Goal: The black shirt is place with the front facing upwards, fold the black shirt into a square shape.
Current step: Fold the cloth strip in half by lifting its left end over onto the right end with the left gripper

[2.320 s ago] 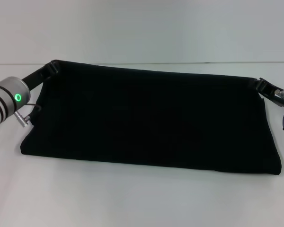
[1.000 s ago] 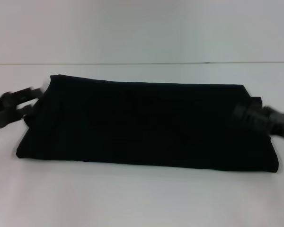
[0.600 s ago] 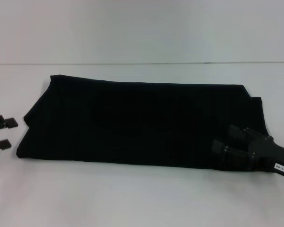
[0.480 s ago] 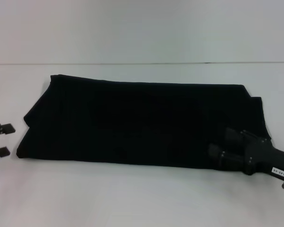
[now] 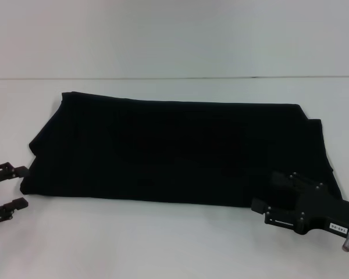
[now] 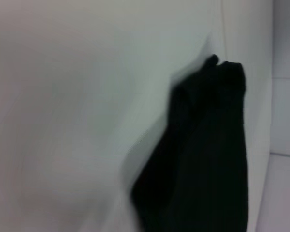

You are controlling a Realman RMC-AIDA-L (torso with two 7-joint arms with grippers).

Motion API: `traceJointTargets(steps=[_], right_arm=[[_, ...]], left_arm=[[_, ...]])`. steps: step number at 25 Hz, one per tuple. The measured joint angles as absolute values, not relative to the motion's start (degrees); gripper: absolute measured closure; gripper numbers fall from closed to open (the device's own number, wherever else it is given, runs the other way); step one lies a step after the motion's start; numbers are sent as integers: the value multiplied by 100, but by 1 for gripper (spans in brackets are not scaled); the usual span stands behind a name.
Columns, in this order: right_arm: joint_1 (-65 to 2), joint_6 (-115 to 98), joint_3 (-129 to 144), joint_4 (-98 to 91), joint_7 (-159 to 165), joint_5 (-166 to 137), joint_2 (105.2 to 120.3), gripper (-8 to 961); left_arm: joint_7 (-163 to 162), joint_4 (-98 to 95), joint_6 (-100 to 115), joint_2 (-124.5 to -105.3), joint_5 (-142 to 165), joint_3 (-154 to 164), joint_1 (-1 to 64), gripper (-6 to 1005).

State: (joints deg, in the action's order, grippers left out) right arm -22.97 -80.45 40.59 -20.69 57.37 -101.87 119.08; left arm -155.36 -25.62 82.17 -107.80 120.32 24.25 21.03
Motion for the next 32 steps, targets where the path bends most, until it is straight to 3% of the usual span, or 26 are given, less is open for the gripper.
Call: traceJointTargets(steps=[9, 32], right_arm=[[-2285, -8051, 4041, -2095, 5708, -10187, 11916, 24], [-2321, -8091, 4007, -2110, 5774, -10142, 11925, 25]], left_arm=[[-15595, -2334, 7609, -10907, 11979, 2399, 2120, 276], [-15507, -2207, 6980, -10975, 12009, 2394, 2441, 284]])
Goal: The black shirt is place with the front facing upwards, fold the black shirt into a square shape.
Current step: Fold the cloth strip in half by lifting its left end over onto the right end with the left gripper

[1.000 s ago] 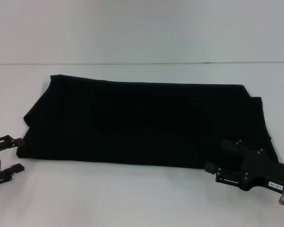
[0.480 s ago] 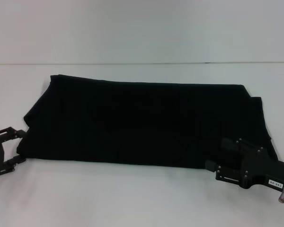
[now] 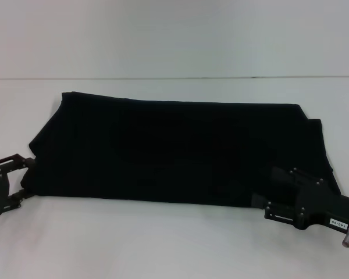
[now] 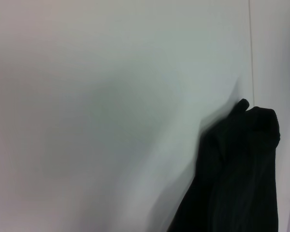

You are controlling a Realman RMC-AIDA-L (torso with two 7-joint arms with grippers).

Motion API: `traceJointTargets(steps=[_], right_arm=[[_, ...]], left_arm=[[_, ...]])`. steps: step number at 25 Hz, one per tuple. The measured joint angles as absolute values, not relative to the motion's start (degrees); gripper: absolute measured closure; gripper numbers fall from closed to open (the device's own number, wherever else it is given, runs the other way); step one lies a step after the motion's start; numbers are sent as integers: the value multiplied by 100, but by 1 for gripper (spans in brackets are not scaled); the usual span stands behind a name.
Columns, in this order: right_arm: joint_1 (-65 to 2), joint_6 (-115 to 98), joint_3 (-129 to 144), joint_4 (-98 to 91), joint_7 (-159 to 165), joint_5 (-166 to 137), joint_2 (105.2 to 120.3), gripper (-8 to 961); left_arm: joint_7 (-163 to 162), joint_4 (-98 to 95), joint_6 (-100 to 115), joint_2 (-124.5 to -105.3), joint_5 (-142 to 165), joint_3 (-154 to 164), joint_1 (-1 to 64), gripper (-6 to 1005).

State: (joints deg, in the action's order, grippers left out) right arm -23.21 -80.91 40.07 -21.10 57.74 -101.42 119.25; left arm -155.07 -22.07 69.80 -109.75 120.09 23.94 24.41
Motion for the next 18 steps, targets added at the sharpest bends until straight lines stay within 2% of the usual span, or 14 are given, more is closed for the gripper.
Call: traceJointTargets(steps=[17, 18], right_arm=[[-2319, -8256, 3915, -2109, 5783, -10142, 11925, 26], [-2317, -8272, 3898, -2109, 5783, -10142, 11925, 26]], left_arm=[[-14907, -2349, 6798, -10972, 12044, 2822, 2635, 290], [-14911, -2354, 6758, -10977, 12051, 2874, 2635, 337]])
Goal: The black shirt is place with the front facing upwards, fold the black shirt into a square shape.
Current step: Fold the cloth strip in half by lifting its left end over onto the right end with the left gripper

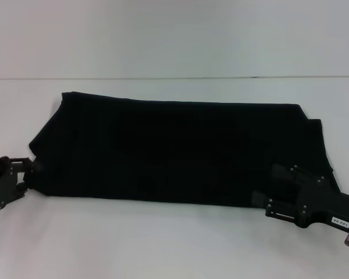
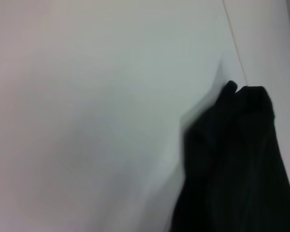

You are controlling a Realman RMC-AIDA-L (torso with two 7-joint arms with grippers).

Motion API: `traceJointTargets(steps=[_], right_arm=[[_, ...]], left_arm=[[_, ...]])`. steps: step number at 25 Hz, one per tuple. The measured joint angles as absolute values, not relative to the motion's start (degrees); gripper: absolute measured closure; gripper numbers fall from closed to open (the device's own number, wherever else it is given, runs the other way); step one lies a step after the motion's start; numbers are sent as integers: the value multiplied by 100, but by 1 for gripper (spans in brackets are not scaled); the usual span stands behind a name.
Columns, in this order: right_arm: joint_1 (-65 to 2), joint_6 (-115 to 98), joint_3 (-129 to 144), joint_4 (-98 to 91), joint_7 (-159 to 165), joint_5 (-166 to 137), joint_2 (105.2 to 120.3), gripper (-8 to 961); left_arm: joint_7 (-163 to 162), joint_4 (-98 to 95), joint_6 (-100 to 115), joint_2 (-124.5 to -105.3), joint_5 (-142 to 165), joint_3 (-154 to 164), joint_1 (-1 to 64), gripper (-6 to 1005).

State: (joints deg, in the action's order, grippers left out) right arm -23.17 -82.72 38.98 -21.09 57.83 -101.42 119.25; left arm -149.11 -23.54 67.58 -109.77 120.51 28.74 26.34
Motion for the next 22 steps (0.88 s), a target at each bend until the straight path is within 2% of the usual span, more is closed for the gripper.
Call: traceJointTargets(steps=[4, 7, 12, 17, 22], right_arm=[[-2313, -8336, 3851, -2109, 5785, -10142, 11925, 26], [-2311, -8339, 3841, -2109, 5798, -10142, 11925, 26], [-2312, -8351, 3840, -2110, 5850, -10142, 11925, 27], [-2338, -8352, 3829, -2113, 5875, -10142, 11926, 27], [-2357, -8353, 3784, -2121, 5983, -10137, 11933, 27]], left_arm=[[-14914, -2415, 6715, -11011, 12107, 2934, 2642, 524], [-14886, -2476, 6701, -11043, 12111, 2936, 2645, 766], [-14674, -2529, 6692, -11090, 12070, 2909, 2646, 941], [-14615, -2696, 6602, -11183, 12047, 2886, 2622, 945], [-14480, -2760, 6362, -11150, 11908, 2697, 2511, 948]])
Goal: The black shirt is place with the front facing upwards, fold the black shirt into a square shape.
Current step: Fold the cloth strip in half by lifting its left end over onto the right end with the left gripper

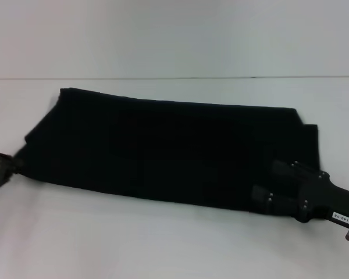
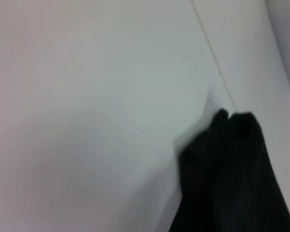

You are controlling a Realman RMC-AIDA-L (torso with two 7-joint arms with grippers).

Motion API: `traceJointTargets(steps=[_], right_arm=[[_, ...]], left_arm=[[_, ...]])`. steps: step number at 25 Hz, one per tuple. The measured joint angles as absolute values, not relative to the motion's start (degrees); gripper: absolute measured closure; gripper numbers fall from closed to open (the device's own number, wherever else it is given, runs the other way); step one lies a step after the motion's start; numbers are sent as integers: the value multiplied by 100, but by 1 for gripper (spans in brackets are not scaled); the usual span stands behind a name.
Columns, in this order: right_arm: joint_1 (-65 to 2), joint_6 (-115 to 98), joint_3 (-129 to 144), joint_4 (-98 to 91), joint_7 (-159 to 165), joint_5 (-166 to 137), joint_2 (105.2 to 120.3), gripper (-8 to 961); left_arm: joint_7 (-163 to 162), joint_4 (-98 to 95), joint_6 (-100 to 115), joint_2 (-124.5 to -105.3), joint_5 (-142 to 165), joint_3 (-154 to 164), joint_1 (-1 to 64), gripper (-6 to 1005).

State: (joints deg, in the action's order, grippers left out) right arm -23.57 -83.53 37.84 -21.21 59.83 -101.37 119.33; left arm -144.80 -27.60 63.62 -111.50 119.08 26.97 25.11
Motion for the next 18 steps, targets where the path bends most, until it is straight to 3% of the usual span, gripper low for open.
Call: traceJointTargets(steps=[10, 18], right_arm=[[-2370, -8442, 3630, -2127, 6021, -10133, 11934, 28], [-2325, -8447, 3433, -2086, 6040, -10133, 11934, 28]], left_arm=[[-14098, -2764, 6011, -10854, 11896, 1801, 2401, 948], [-13997, -2790, 6714, -10881, 11309, 1627, 2609, 948]])
